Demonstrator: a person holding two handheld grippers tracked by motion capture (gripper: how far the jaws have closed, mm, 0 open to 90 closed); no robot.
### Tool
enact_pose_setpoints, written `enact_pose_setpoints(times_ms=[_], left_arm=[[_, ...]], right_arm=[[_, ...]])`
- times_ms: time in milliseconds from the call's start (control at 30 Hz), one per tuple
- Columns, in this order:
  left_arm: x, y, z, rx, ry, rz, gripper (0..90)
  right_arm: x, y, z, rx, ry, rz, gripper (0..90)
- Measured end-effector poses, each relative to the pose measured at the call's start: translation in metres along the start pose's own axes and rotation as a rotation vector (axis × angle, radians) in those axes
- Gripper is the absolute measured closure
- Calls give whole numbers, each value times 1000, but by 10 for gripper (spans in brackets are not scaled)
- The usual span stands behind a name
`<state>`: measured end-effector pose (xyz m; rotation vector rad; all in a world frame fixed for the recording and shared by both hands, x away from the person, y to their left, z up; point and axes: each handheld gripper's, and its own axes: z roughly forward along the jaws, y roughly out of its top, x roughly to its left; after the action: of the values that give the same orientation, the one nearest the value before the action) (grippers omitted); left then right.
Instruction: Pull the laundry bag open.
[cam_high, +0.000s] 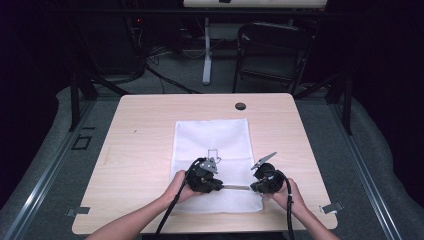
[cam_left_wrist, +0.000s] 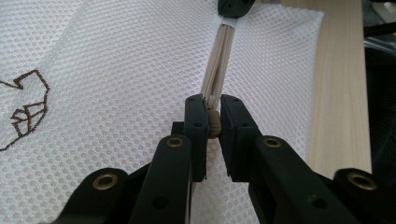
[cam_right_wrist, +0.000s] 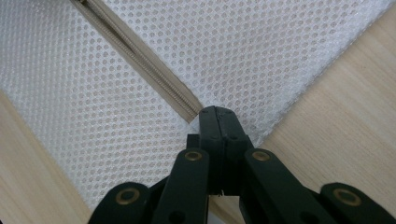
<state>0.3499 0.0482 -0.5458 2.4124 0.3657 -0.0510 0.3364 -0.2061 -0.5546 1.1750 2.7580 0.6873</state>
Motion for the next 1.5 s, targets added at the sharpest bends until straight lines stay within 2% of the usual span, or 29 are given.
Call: enact_pose_setpoints(times_ms=[433, 500, 667, 733, 767, 800, 833, 967, 1067, 1167, 1500], left_arm=[[2, -7, -7, -3, -3, -10, 814], [3, -8, -10, -4, -2, -15, 814], [3, -12, -14, -9, 0, -25, 814], [3, -12, -14, -6, -2, -19, 814], [4, -13, -15, -11, -5, -25, 814], [4, -13, -15, -8, -4, -21, 814], [4, -14, -16, -6, -3, -24, 814], [4, -17, -19, -11, 1, -30, 814], [3, -18, -20, -17, 0, -31, 815], [3, -18, -20, -3, -3, -18, 815], [5, -23, -24, -4, -2, -25, 815]], right_arm=[[1, 0, 1, -8, -1, 18, 900], [0, 0, 0, 7, -10, 3, 900], [1, 0, 0, -2, -9, 12, 900], [1, 1, -1, 15, -12, -1, 900], [1, 0, 0, -2, -9, 13, 900], [1, 1, -1, 14, -12, -1, 900], [1, 0, 0, -2, -9, 13, 900], [1, 0, 0, 0, -10, 11, 900], [1, 1, -1, 15, -13, -2, 900], [1, 1, -1, 14, -12, -1, 900], [1, 1, -1, 15, -12, -1, 900]])
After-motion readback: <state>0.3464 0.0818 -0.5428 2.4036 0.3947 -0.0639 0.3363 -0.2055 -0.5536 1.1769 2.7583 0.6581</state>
